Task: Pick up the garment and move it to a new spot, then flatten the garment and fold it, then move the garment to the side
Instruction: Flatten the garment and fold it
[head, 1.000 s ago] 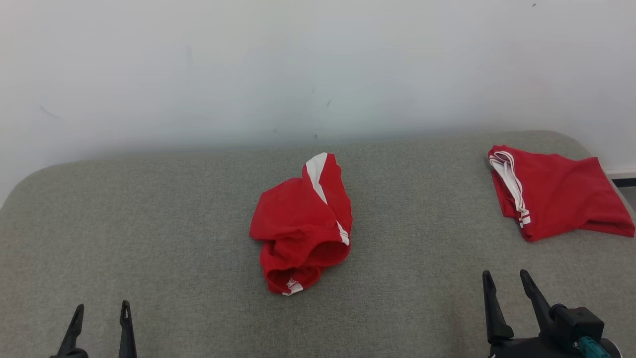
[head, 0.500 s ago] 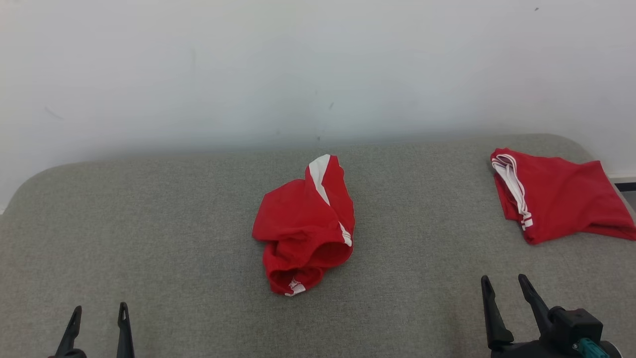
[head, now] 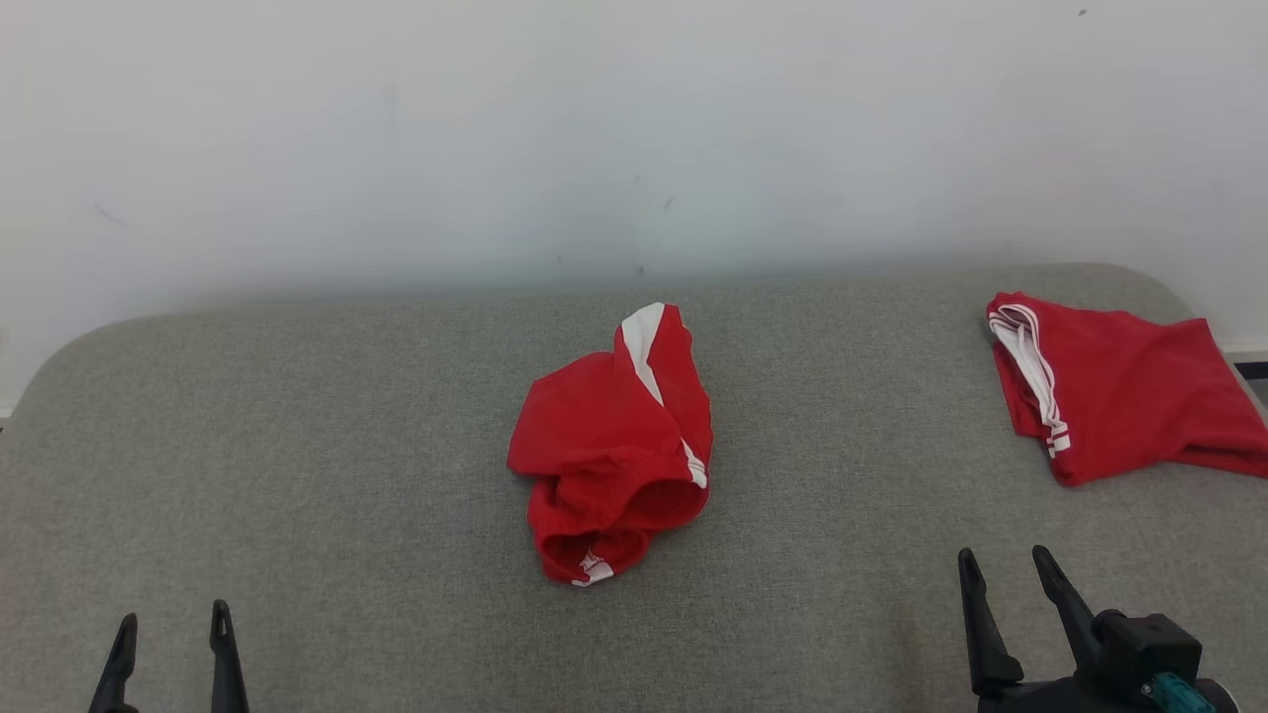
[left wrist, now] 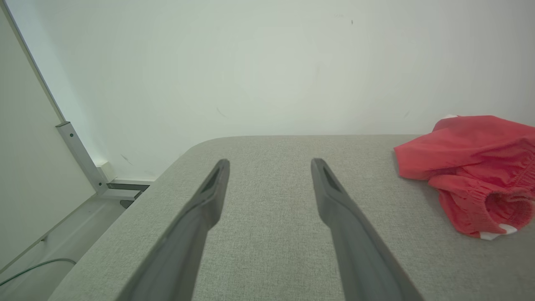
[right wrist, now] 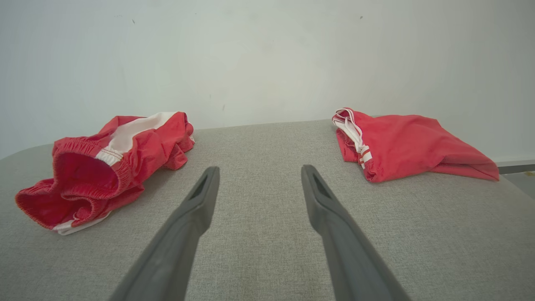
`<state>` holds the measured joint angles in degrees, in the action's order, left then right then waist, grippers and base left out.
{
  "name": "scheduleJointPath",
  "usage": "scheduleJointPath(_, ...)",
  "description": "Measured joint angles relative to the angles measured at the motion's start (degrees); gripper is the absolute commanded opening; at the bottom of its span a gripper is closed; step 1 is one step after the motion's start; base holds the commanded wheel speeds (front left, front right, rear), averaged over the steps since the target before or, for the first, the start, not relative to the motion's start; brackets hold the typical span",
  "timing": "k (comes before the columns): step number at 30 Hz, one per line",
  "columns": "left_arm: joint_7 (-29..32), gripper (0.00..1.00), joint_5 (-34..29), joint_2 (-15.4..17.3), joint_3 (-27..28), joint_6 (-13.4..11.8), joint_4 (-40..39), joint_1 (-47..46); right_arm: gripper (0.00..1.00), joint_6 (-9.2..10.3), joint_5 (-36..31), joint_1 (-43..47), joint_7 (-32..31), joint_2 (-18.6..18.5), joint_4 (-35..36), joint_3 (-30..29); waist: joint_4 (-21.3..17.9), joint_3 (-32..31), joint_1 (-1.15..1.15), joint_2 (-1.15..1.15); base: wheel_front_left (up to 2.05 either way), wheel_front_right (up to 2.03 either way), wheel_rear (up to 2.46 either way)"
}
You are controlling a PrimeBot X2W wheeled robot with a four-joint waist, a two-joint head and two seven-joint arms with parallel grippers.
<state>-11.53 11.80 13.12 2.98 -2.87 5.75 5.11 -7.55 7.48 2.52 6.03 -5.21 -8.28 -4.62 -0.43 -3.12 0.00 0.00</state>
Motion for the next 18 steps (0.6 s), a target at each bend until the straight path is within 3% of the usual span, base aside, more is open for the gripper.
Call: scheduleJointPath(18,-2.3,1.00,1.7,-0.5,1.5,-1.2,0.4,0.5,1.00,0.00,0.0,0.0,0.0,0.2,-0.4,0.0,0.4,0.1,0.00,0.00,0.00,0.00,0.00)
